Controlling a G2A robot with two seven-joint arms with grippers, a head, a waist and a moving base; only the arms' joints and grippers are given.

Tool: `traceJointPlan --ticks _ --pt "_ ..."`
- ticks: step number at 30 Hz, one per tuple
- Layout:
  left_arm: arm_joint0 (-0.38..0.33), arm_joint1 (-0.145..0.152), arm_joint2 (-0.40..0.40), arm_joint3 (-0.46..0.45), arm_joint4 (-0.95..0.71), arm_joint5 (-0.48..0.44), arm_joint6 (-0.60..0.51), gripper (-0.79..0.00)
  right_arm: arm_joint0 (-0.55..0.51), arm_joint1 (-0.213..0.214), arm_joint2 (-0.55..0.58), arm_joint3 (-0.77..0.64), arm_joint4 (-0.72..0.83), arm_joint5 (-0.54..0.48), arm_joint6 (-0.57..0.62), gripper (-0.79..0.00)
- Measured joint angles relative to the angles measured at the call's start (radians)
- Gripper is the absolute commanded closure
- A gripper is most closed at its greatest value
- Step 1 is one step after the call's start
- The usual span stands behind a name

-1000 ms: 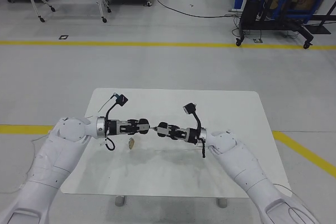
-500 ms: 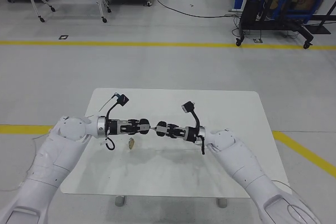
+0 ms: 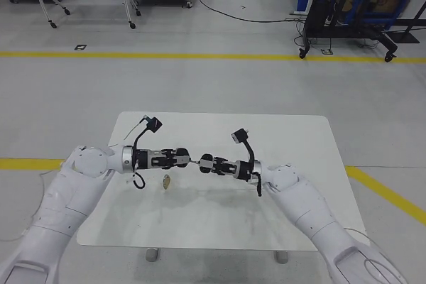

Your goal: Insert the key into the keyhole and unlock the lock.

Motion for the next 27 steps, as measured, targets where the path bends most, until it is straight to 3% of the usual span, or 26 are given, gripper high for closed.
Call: traceJointPlan --ticks 4,7,12,16,17,21,27 --pt "-0.001 0.014 -0.036 0.023 0.063 -0.015 0.033 -0.785 -0.032 0.022 0.065 -0.005 -0.002 -0.049 -0.032 0.0" --pt "0.012 0.025 -0.061 -0.006 0.211 0.019 0.102 -0.785 -0.069 0.045 0.129 -0.013 0.011 -0.085 -0.044 0.0" --pt "0.092 0.054 -0.107 -0.164 0.546 0.204 0.206 -0.785 -0.128 0.076 0.216 -0.039 0.067 -0.09 -0.032 0.0" --pt "0.167 0.071 -0.12 -0.284 0.725 0.32 0.183 -0.785 -0.147 0.086 0.248 -0.049 0.118 -0.085 -0.019 0.0" --pt "0.176 0.073 -0.115 -0.299 0.753 0.331 0.168 -0.773 -0.147 0.086 0.248 -0.049 0.116 -0.085 -0.019 0.0" --pt "0.171 0.07 -0.07 -0.301 0.813 0.342 0.081 -0.57 -0.146 0.086 0.247 -0.049 0.111 -0.085 -0.019 0.0" --pt "0.135 0.057 -0.016 -0.272 0.867 0.39 0.06 -0.477 -0.146 0.086 0.247 -0.049 0.111 -0.085 -0.019 0.0"
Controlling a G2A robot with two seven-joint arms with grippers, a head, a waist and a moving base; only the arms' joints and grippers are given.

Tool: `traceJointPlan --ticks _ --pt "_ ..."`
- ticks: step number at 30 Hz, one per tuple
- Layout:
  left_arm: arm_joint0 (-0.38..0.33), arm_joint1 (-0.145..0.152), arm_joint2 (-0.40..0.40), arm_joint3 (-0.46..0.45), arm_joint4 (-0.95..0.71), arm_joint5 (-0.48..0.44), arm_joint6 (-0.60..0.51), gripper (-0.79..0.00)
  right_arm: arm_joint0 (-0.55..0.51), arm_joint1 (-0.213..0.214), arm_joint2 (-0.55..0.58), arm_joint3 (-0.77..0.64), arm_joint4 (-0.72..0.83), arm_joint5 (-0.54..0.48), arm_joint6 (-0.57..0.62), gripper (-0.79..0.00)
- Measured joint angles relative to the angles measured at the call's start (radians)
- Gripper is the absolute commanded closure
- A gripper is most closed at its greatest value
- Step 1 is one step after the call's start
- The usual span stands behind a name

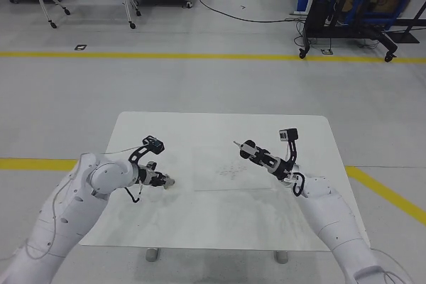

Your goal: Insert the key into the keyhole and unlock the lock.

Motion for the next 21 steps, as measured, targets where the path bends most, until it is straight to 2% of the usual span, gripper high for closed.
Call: traceJointPlan --ticks 2,6,15,17,18,21 --pt "-0.01 -0.004 0.012 0.018 0.003 0.0 0.003 -0.474 0.0 0.0 0.0 0.0 0.0 0.0 0.0 0.0" --pt "-0.048 -0.019 0.059 0.064 0.015 -0.005 -0.023 -0.397 0.0 0.0 0.0 0.0 0.0 0.0 0.0 0.0" --pt "-0.113 -0.053 0.143 0.132 0.034 0.035 -0.047 -0.317 0.0 0.0 0.0 0.0 0.0 0.0 0.0 0.0" --pt "-0.12 -0.057 0.15 0.14 0.038 0.037 -0.049 -0.194 0.0 0.0 0.0 0.0 0.0 0.0 0.0 0.0" --pt "-0.124 -0.059 0.154 0.144 0.04 0.038 -0.052 0.0 0.0 0.0 0.0 0.0 0.0 0.0 0.0 0.0" --pt "-0.132 -0.063 0.162 0.153 0.043 0.039 -0.055 0.0 0.0 0.0 0.0 0.0 0.0 0.0 0.0 0.0"
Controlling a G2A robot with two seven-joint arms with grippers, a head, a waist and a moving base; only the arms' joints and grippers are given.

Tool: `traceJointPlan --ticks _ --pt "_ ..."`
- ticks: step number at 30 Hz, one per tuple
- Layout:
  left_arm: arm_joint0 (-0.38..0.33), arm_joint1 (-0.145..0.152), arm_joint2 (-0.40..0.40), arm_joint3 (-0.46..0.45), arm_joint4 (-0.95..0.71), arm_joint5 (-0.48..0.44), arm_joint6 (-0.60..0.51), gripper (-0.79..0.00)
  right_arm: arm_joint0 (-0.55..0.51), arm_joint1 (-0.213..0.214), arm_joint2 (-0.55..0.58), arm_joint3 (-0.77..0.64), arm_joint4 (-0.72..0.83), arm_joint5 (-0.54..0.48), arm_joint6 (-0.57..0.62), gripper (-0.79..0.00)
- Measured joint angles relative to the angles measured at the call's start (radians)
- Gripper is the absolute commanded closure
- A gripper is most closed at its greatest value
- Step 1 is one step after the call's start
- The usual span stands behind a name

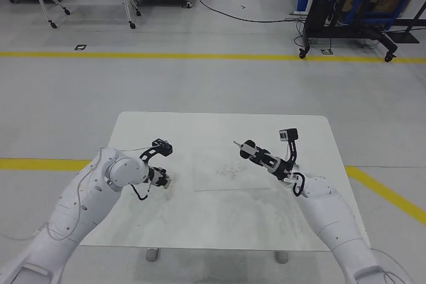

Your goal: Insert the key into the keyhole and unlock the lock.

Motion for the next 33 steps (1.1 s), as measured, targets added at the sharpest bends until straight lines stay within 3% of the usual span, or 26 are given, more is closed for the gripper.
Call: traceJointPlan --ticks 17,21,27,33 --pt "-0.006 -0.008 -0.015 0.025 -0.04 -0.022 0.024 0.0 0.0 0.0 0.0 0.0 0.0 0.0 0.0 0.0" --pt "-0.005 -0.005 -0.055 0.043 -0.11 -0.046 0.061 0.0 0.0 0.0 0.0 0.0 0.0 0.0 0.0 0.0" --pt "-0.003 0.001 -0.139 0.089 -0.341 -0.109 0.091 0.0 0.0 0.0 0.0 0.0 0.0 0.0 0.0 0.0" --pt "0.001 0.005 -0.145 0.076 -0.242 -0.135 0.175 0.0 0.0 0.0 0.0 0.0 0.0 0.0 0.0 0.0"
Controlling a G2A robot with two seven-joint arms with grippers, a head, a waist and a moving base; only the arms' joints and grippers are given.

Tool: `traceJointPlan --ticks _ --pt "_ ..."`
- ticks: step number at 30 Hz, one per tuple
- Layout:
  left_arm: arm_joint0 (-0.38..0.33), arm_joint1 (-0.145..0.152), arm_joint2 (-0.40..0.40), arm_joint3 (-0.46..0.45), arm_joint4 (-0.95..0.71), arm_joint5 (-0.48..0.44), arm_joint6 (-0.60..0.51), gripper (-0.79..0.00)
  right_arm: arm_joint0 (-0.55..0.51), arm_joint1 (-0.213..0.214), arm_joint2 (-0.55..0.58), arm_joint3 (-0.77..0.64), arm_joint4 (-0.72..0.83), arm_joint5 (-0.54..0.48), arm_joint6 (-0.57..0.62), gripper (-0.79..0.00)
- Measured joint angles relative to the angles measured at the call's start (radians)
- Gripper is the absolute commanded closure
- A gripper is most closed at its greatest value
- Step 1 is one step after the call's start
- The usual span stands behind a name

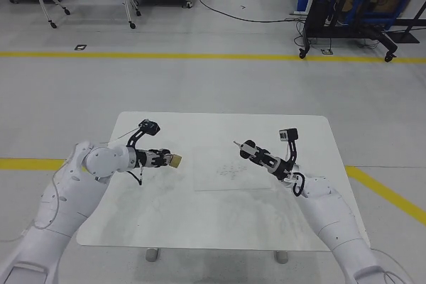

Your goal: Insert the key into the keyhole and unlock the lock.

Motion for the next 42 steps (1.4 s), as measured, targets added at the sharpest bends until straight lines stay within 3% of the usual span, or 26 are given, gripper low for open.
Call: traceJointPlan --ticks 8,12,20,32,42 --pt "0.014 -0.002 0.0 -0.009 -0.036 -0.005 0.003 0.0 0.0 0.0 0.0 0.0 0.0 0.0 0.0 0.0" --pt "0.009 -0.008 -0.022 0.013 -0.26 -0.025 -0.085 0.0 -0.003 -0.001 -0.002 -0.008 -0.002 0.006 -0.007 0.0" --pt "-0.058 -0.036 -0.011 0.132 -0.635 -0.026 -0.226 0.0 0.002 -0.018 -0.082 -0.141 -0.105 0.117 -0.094 0.0" --pt "-0.147 -0.071 0.041 0.29 -0.805 -0.064 -0.409 0.0 0.092 -0.055 -0.207 -0.176 -0.19 0.275 -0.186 0.0" --pt "-0.165 -0.077 0.078 0.295 -0.917 -0.006 -0.468 0.0 0.135 -0.083 -0.245 -0.118 -0.194 0.225 -0.304 0.0"
